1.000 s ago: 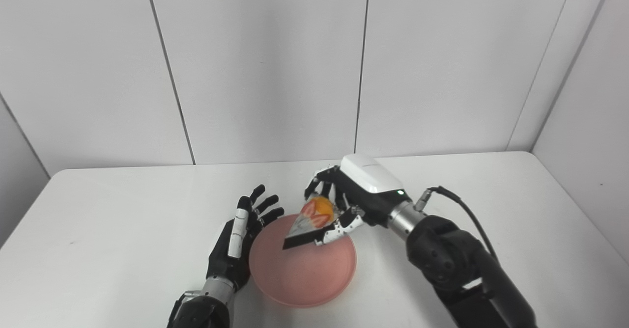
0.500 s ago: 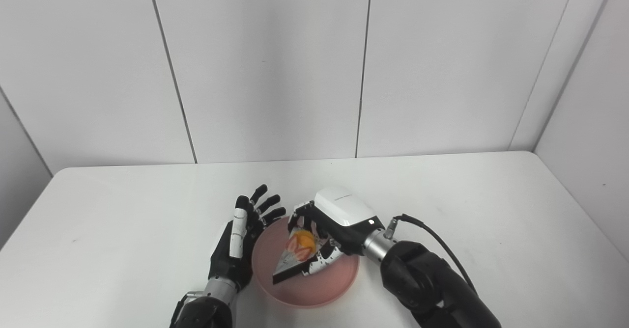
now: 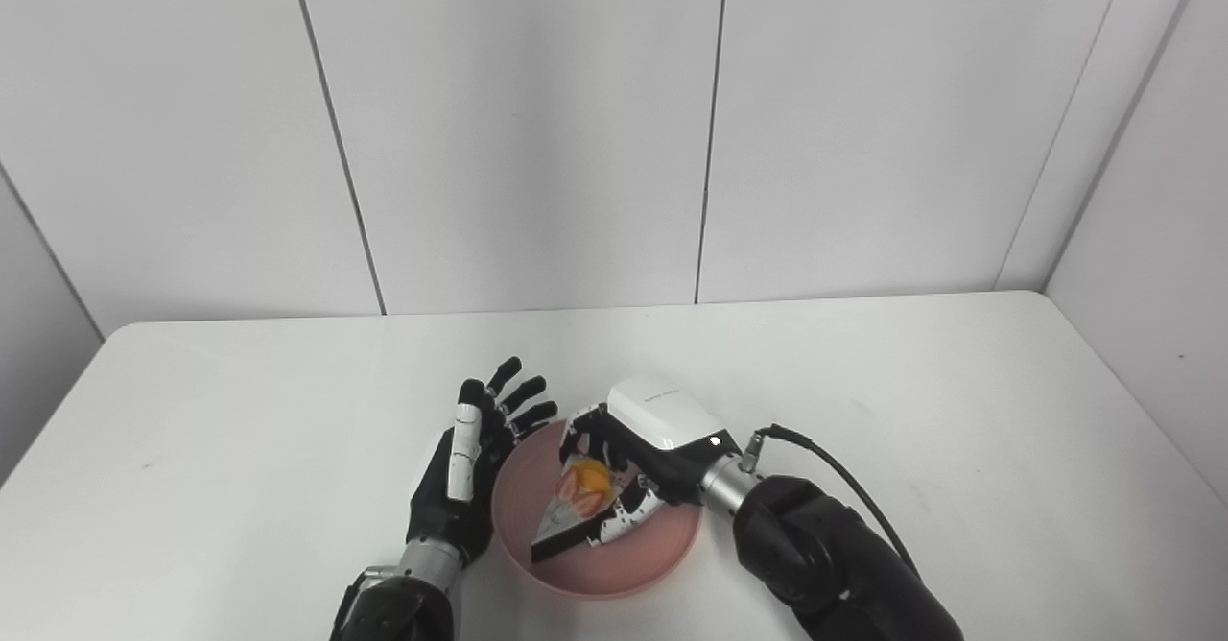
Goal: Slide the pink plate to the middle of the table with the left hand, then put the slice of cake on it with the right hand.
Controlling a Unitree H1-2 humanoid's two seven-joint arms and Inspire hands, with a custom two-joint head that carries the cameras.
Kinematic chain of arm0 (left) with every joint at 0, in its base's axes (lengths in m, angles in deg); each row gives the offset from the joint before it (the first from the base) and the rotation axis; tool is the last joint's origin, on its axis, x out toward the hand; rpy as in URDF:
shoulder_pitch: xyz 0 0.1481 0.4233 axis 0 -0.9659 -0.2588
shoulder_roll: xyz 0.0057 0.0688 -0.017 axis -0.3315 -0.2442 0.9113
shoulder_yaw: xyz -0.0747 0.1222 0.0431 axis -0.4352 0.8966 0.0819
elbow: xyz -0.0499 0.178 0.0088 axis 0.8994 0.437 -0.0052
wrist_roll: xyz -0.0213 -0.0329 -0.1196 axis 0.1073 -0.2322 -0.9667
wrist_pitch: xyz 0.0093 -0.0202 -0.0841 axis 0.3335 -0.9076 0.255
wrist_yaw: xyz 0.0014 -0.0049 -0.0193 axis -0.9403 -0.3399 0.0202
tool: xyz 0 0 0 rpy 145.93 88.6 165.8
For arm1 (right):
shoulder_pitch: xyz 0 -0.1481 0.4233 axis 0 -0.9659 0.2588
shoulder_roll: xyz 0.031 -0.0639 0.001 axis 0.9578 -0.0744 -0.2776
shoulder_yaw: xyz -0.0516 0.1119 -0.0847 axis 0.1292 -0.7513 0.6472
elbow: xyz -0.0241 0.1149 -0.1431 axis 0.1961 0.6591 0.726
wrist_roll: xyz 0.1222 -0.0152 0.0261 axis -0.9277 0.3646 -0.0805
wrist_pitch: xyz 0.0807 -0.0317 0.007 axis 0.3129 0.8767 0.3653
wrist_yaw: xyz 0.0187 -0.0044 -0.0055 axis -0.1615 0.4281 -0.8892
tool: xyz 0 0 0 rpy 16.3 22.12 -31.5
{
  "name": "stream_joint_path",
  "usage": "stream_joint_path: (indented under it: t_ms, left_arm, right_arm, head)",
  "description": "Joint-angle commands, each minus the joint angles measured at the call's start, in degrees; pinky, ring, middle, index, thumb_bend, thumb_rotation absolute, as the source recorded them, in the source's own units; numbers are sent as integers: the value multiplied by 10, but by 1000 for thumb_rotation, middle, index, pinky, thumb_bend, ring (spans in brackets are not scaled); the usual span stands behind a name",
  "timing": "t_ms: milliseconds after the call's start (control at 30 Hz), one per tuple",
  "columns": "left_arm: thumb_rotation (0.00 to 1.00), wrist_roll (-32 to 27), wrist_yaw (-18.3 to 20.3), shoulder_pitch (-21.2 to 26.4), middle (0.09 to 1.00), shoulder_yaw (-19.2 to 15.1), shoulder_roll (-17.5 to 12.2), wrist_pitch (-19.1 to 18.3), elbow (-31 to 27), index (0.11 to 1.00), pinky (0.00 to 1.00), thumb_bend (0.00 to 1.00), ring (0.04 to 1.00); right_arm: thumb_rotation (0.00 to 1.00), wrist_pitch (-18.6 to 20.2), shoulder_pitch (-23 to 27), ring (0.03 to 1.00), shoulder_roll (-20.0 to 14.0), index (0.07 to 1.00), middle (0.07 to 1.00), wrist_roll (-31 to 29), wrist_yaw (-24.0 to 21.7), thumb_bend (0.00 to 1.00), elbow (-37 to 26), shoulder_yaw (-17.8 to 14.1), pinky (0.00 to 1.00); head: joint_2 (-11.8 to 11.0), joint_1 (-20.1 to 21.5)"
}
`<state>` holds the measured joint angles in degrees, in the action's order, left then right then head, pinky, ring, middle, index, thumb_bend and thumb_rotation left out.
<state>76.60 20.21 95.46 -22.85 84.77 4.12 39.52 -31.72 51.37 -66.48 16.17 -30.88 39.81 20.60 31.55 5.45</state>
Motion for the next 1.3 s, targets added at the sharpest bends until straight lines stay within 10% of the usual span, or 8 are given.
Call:
stream_joint_path:
  t_ms: [0, 267, 600, 867, 1267]
  left_arm:
    - [1000, 2, -3, -1, 867, 0, 2, -3, -7, 906, 814, 843, 794]
    - [991, -3, 2, -1, 871, -2, -1, -3, -8, 912, 828, 838, 809]
    - [982, 22, -20, -15, 842, -8, -5, 22, -12, 880, 855, 874, 817]
    - [1000, 61, -48, -34, 858, -9, -12, 48, -24, 872, 893, 865, 866]
    - [1000, 120, -93, -61, 996, 0, -7, 66, -56, 989, 1000, 816, 996]
  right_arm:
    - [523, -18, 20, 548, -4, 649, 591, -10, 8, 919, -10, -9, 509]
    - [612, -23, 8, 810, -12, 769, 810, -14, 12, 1000, -29, -17, 796]
    - [798, -152, -60, 764, 53, 758, 782, -142, 189, 854, 3, -138, 694]
    - [907, -171, -118, 754, 131, 816, 801, -326, 206, 780, 59, -224, 714]
    - [894, -51, -156, 833, 199, 862, 863, -512, 139, 856, 74, -265, 830]
  head:
    - [0, 0]
    - [2, 0]
    - [4, -4]
    - [6, -4]
    - [14, -8]
